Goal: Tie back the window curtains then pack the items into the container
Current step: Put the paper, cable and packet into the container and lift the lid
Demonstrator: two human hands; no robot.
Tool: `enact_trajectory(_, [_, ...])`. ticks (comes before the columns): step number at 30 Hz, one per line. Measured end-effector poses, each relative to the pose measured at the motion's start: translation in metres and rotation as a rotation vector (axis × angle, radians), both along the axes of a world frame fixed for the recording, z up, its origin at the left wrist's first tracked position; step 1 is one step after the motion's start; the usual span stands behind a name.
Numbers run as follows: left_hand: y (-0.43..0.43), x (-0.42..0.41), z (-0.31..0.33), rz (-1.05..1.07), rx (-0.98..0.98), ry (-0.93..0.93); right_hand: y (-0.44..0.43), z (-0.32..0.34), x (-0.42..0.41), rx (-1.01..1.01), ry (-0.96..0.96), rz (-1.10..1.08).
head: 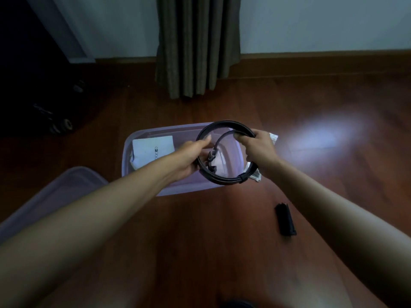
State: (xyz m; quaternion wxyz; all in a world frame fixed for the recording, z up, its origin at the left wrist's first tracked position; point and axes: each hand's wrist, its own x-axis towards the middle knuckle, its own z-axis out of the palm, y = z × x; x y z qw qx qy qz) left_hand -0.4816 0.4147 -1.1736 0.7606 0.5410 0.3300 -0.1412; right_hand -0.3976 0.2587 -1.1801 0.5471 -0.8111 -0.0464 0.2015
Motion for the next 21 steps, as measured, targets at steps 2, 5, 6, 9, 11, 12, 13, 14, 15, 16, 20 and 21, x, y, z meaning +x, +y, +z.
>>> enact_trajectory(2, [0.008, -0.002, -0.001, 0.016, 0.016, 0.006, 0.009, -0.003, -0.003, 0.012, 0.022, 0.007])
enact_trajectory(5, [0.021, -0.006, 0.0, 0.012, 0.029, -0.017, 0.021, -0.007, -0.007, 0.084, 0.052, 0.005])
enact_trajectory(6, [0.025, -0.006, 0.001, 0.01, 0.029, -0.027, 0.024, -0.009, -0.008, 0.102, 0.056, 0.004])
enact_trajectory(9, [0.037, -0.003, 0.004, 0.032, 0.042, -0.071, 0.035, -0.017, -0.011, 0.114, 0.081, -0.065])
enact_trajectory(11, [0.048, 0.001, 0.001, 0.088, 0.069, -0.078, 0.042, -0.022, -0.012, 0.18, 0.173, -0.126])
enact_trajectory(12, [0.053, 0.003, -0.001, 0.117, 0.086, -0.074, 0.044, -0.025, -0.011, 0.225, 0.242, -0.134])
enact_trajectory(13, [0.057, 0.004, -0.003, 0.136, 0.105, -0.07, 0.047, -0.028, -0.01, 0.247, 0.308, -0.123])
enact_trajectory(14, [0.06, 0.006, -0.007, 0.148, 0.123, -0.068, 0.048, -0.03, -0.01, 0.227, 0.352, -0.094])
enact_trajectory(15, [0.063, 0.007, -0.01, 0.157, 0.134, -0.067, 0.049, -0.031, -0.011, 0.191, 0.38, -0.057])
enact_trajectory(16, [0.064, 0.008, -0.014, 0.169, 0.141, -0.065, 0.049, -0.033, -0.012, 0.153, 0.396, -0.025])
enact_trajectory(20, [0.059, 0.011, -0.033, 0.121, 0.243, -0.052, 0.047, -0.042, -0.013, 0.051, 0.381, -0.048])
enact_trajectory(21, [0.057, 0.012, -0.037, 0.074, 0.297, -0.054, 0.047, -0.044, -0.014, 0.021, 0.366, -0.067])
